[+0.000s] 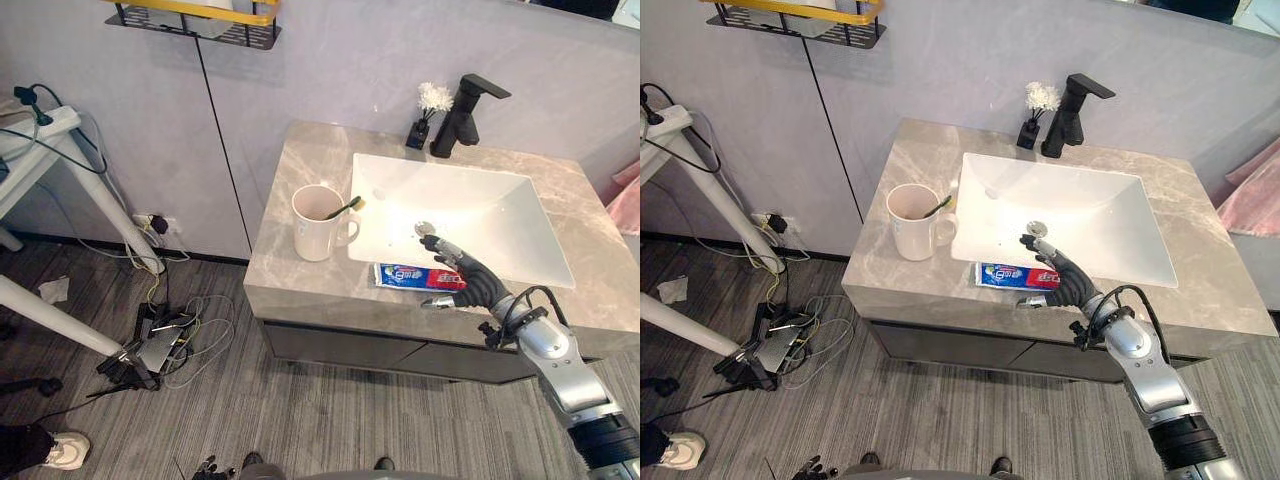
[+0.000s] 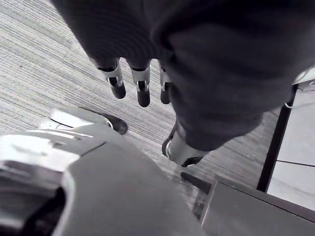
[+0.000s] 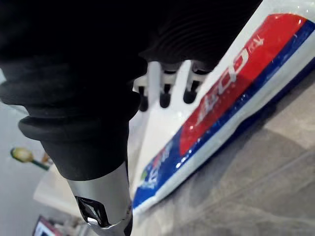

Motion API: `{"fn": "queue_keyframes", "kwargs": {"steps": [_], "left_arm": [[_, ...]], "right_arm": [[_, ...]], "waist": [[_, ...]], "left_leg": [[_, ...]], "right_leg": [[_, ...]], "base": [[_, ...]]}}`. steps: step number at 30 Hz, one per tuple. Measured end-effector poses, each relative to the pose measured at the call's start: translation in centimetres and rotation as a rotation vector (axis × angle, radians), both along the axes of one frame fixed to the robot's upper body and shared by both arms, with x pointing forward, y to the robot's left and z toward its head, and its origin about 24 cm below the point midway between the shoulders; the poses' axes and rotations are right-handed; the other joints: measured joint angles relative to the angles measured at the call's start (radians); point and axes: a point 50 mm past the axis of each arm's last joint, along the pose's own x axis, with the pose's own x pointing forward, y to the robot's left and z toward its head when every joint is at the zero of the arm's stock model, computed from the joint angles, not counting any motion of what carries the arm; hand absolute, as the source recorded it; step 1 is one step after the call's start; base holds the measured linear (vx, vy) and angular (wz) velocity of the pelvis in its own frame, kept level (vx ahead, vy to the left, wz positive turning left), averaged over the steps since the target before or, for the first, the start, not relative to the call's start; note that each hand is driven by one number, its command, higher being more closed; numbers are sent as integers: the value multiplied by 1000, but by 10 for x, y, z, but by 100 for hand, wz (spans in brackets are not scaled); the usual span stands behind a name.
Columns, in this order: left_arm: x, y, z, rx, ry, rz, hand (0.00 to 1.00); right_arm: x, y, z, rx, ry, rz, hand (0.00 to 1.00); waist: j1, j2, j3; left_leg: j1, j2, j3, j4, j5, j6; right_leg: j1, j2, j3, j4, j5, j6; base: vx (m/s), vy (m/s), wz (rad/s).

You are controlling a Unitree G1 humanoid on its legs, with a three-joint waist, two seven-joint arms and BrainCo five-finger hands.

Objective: Organize washtable

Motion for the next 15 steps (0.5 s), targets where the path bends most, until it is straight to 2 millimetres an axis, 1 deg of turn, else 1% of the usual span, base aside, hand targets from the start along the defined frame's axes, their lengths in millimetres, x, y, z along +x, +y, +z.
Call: {"fn": "queue_keyframes", "kwargs": {"steps": [7, 9, 15], "left_arm": [[1, 0, 0, -6, -14, -16, 0], [1, 0, 0, -6, -13, -20, 0], [0, -1, 0, -6, -8, -21, 0]], "right_arm": [[6, -10, 6, -54, -7, -12, 0], [10, -17, 9, -76, -15, -39, 0], [12, -20, 15, -89, -39, -59, 0]], "waist": [[-2, 0, 10], [-2, 2, 11], [-2, 2, 11]], "left_leg": [[-17, -4, 7, -5, 15, 0], [-14, -4, 10, -7, 17, 0], [-14, -4, 20, -9, 19, 0]], "right_leg": [[-20, -2, 9, -11, 16, 3], [-21, -2, 12, -11, 20, 1], [-32, -2, 26, -13, 29, -5]], "base": [[-36, 8, -4], [-24, 4, -4], [-21, 7, -7]]}}
